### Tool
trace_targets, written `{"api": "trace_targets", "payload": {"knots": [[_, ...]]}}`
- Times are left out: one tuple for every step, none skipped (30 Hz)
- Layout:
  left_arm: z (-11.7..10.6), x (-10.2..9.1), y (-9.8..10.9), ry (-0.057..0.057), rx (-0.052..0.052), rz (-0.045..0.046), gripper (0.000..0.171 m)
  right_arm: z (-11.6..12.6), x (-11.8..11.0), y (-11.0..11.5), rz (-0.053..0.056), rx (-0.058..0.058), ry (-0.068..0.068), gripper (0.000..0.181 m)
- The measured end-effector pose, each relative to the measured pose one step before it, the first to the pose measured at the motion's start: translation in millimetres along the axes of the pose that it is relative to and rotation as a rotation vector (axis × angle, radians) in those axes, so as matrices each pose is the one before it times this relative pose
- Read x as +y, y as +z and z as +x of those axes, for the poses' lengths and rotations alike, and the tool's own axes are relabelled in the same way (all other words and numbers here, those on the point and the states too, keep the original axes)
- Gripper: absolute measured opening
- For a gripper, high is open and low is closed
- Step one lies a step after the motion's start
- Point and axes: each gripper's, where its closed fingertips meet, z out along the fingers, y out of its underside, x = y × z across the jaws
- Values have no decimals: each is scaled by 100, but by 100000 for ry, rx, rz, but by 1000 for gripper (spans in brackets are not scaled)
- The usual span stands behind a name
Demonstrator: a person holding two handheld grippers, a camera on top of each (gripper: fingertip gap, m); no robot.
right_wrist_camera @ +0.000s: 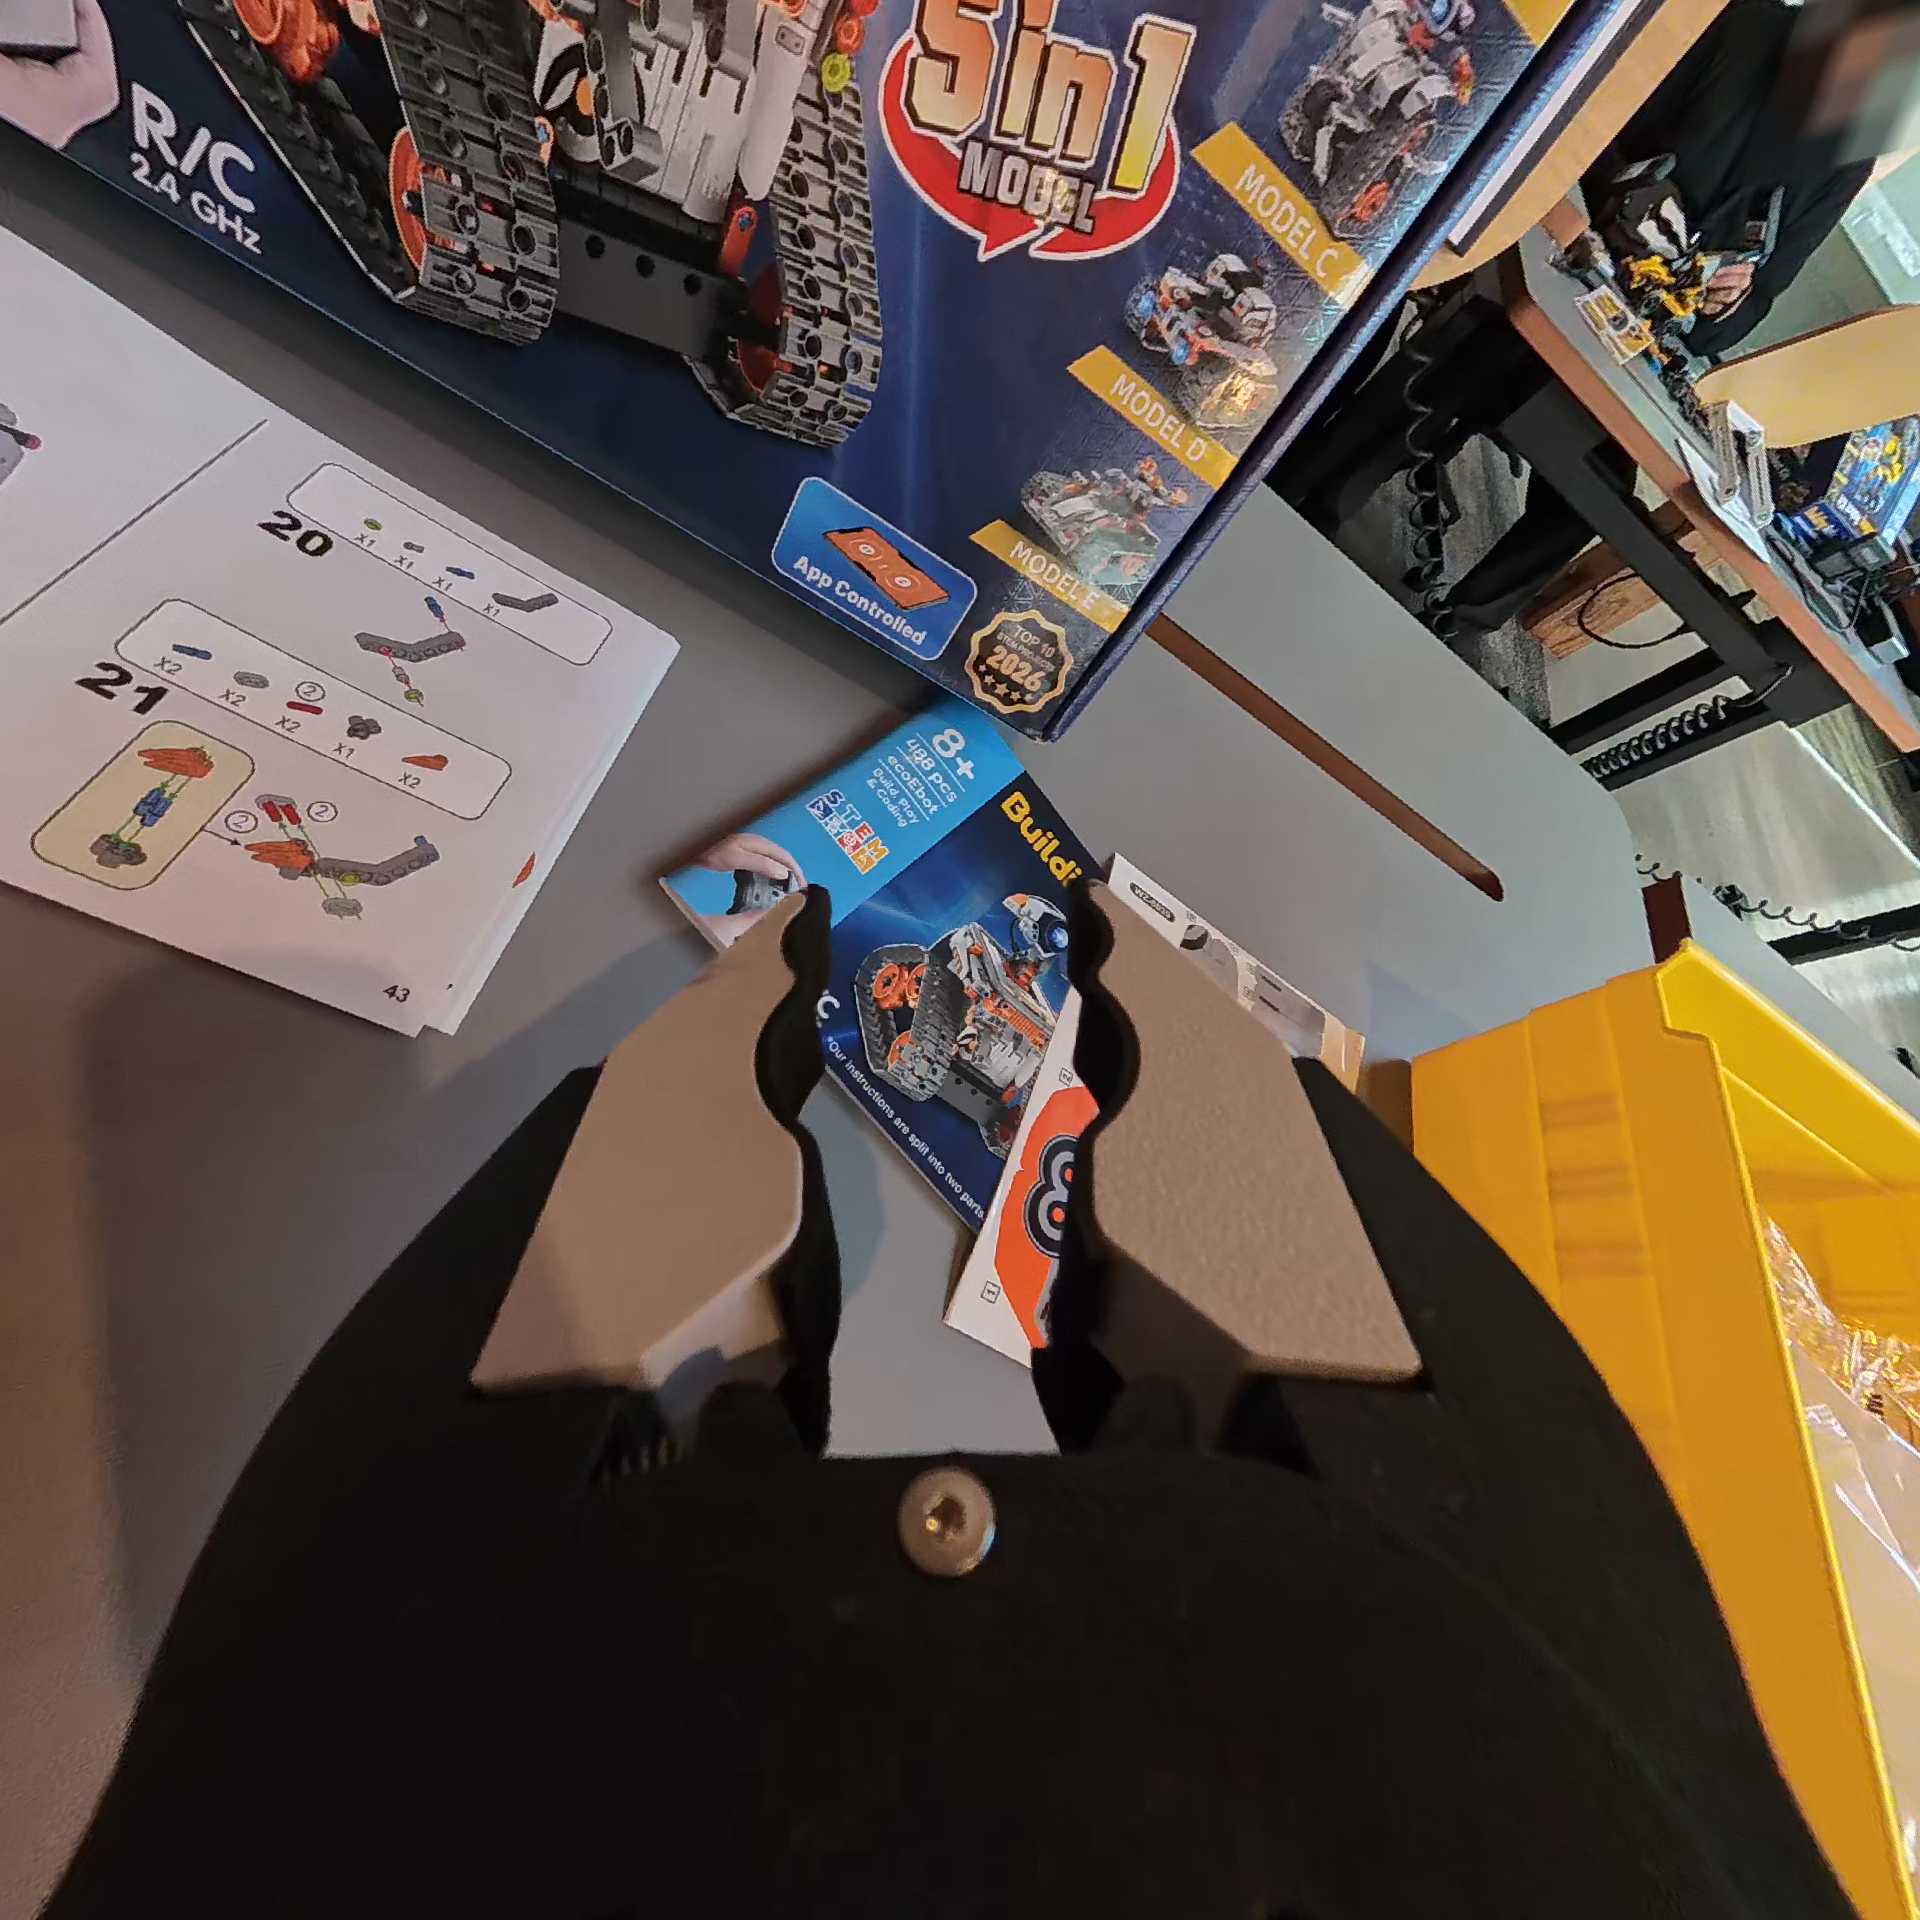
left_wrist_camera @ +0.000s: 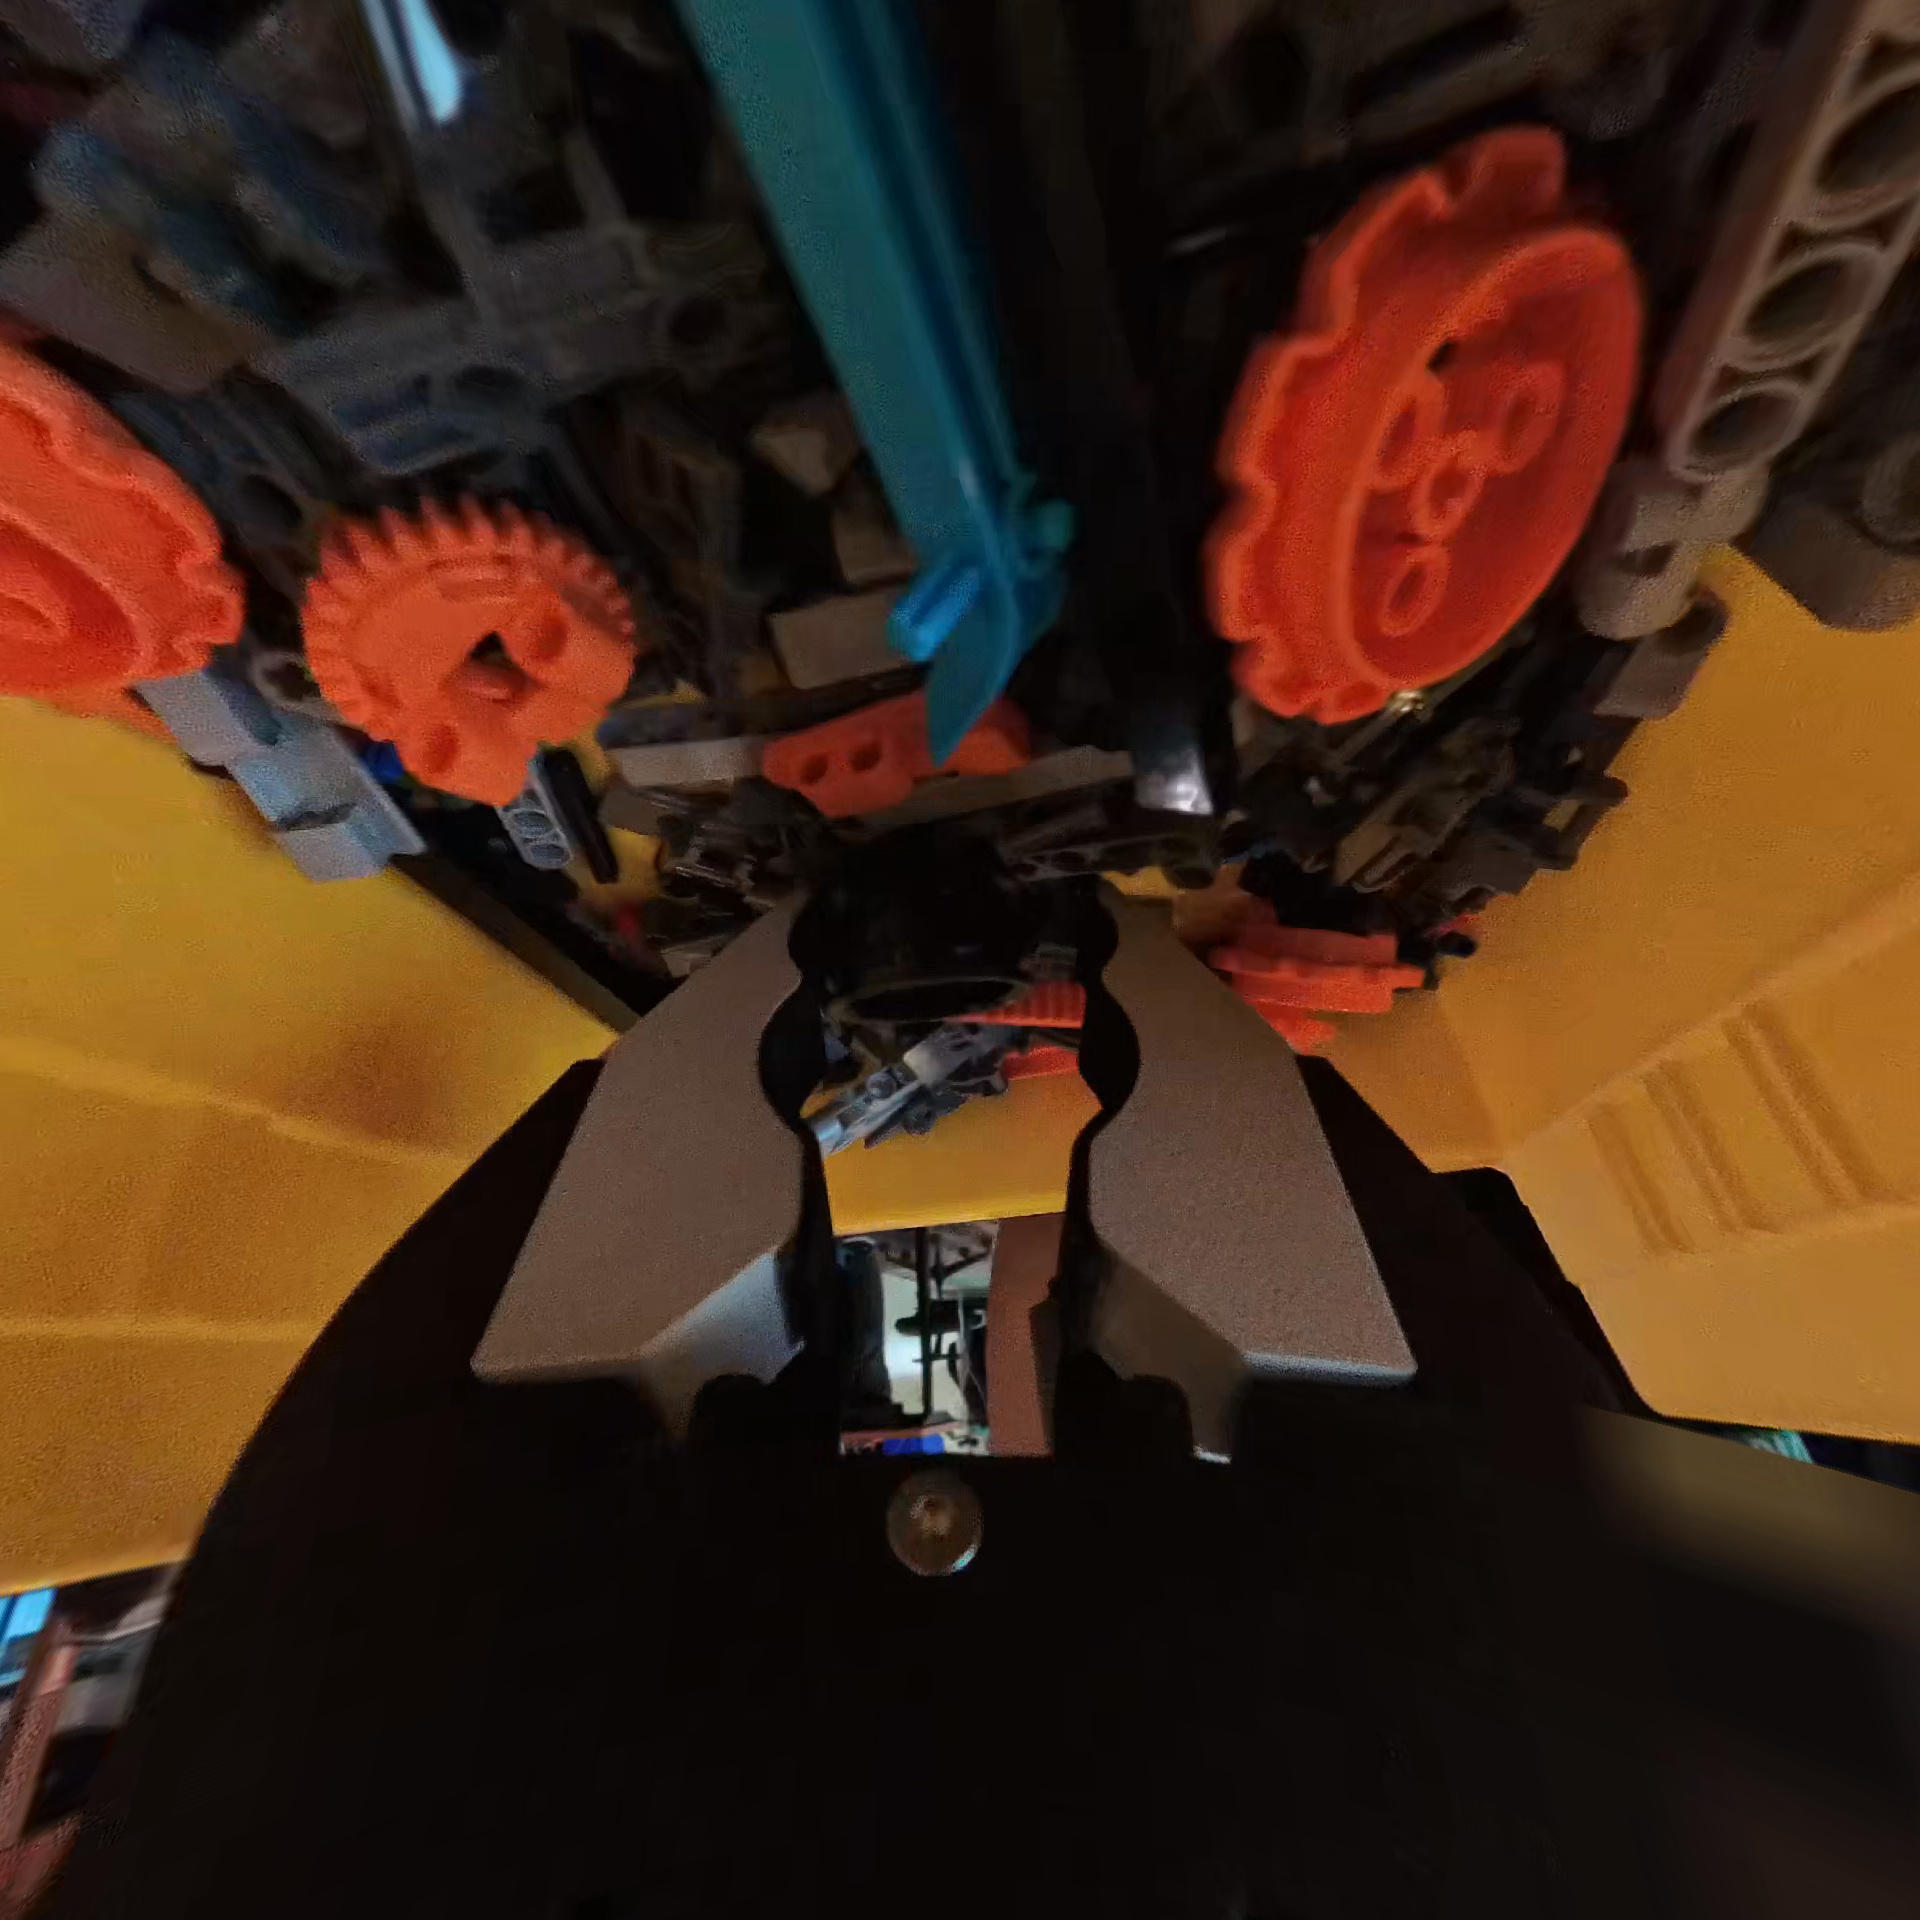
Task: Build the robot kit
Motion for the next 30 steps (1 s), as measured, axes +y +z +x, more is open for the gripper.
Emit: {"api": "trace_targets", "payload": {"knots": [[-623,27,-68,-2071,198,250,44,-39,22,28,-50,-200,68,46],[-777,-133,-196,-1806,-1517,1543,42,-51,27,23,-171,-214,-5,46],[-575,-401,-366,-1362,-672,3187,30,-15,4,21,10,-56,-86,46],[-498,-724,-523,-1267,-602,4654,29,-8,18,24,6,-6,-43,46],[-174,-975,-633,-1228,961,6004,30,-31,21,20,-95,-181,59,46],[-193,-959,-688,-1366,190,6224,30,-42,28,34,-69,-304,81,46],[-129,-840,-670,-1533,-15,5680,30,-17,20,17,26,-162,61,46],[303,-821,-652,-1223,2424,5984,29,-4,12,18,-34,-72,79,46],[803,-454,-571,-622,5039,4344,30,-16,18,16,-33,-216,65,46],[787,-259,-389,390,4438,2663,34,-42,-4,18,59,-265,63,46],[724,-91,-210,957,3323,1461,48,-22,-22,-5,127,-114,92,46],[935,124,36,1636,3836,-178,65,-24,-19,-6,109,-145,61,46],[933,349,279,2299,3251,-2248,76,-50,-14,-1,76,-249,41,46],[516,470,506,2275,-74,-3795,84,-42,-14,6,58,-233,32,46],[193,503,629,2403,-2411,-4842,93,-38,2,-2,-31,-131,-69,46],[228,399,666,2416,-2586,-4630,102,-21,-7,-14,-40,-42,-241,46],[318,253,654,1634,-2048,-4184,111,7,-13,-26,15,100,-235,46],[216,159,605,707,-2503,-3673,117,-1,-31,-32,92,-18,-114,46],[-166,104,506,-309,-4697,-3362,116,-14,-43,-34,164,-148,-19,46],[-299,46,382,-883,-4760,-2941,118,-15,-48,-38,225,-120,-2,46],[-213,82,256,-1165,-3180,-2344,120,-14,-48,-40,178,-85,-67,46],[-107,261,96,-1122,-1225,-2007,121,-1,-41,-29,87,-67,-86,46],[-342,-14,-79,-1434,-1402,882,119,-20,-53,-30,218,-54,-88,46],[-403,-130,-109,-1190,-839,1230,117,-40,-34,-14,208,-201,-65,46],[-157,-168,-84,-1055,1442,982,112,-78,-15,12,21,-398,-73,46],[-169,-188,-65,-1229,1826,880,108,-68,-10,24,-29,-299,-129,46],[-249,-165,-55,-1416,1492,671,104,-52,-8,18,56,-130,-219,46],[-240,-155,-70,-1171,1582,816,98,-52,12,17,-36,-123,-263,46],[-269,-50,-53,-988,1219,592,93,-43,19,26,-175,-61,-247,46],[-281,-36,-84,-1116,1196,865,89,-19,12,16,-67,51,-157,47]]}}
